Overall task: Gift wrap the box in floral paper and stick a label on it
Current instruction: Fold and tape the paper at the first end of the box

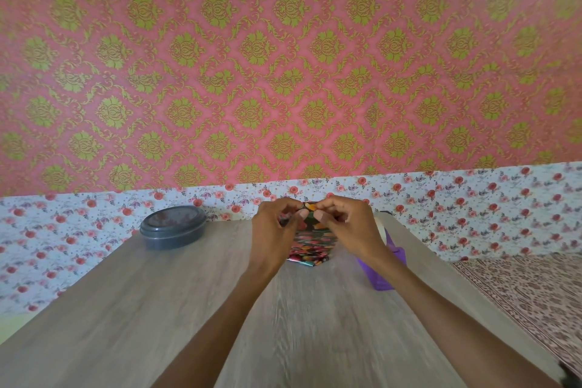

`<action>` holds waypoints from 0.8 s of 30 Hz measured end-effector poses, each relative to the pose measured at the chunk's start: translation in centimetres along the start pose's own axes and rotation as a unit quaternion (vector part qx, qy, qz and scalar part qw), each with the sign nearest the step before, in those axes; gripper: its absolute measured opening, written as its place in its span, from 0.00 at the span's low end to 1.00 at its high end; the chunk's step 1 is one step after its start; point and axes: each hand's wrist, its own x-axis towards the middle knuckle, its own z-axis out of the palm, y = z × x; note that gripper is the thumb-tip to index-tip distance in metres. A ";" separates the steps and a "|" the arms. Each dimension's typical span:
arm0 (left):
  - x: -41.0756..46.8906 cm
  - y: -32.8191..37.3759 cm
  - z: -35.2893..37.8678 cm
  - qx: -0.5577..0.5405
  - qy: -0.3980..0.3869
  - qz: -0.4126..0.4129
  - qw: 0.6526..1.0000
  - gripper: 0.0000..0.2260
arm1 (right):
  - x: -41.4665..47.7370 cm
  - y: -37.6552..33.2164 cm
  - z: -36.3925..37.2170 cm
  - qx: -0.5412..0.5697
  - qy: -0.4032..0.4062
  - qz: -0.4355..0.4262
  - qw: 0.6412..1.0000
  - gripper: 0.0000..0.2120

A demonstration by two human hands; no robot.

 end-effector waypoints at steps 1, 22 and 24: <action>0.1 0.0 0.1 0.001 0.002 -0.001 1.000 0.02 | 0.1 -0.1 0.1 -0.001 0.008 -0.004 1.000 0.02; 0.9 -0.7 0.5 0.016 0.024 0.024 0.999 0.09 | 0.5 -0.6 0.4 0.040 0.066 0.022 0.997 0.09; 0.7 -0.7 0.4 0.000 0.032 0.015 0.999 0.09 | 0.4 -0.5 0.4 0.035 0.065 0.017 0.997 0.10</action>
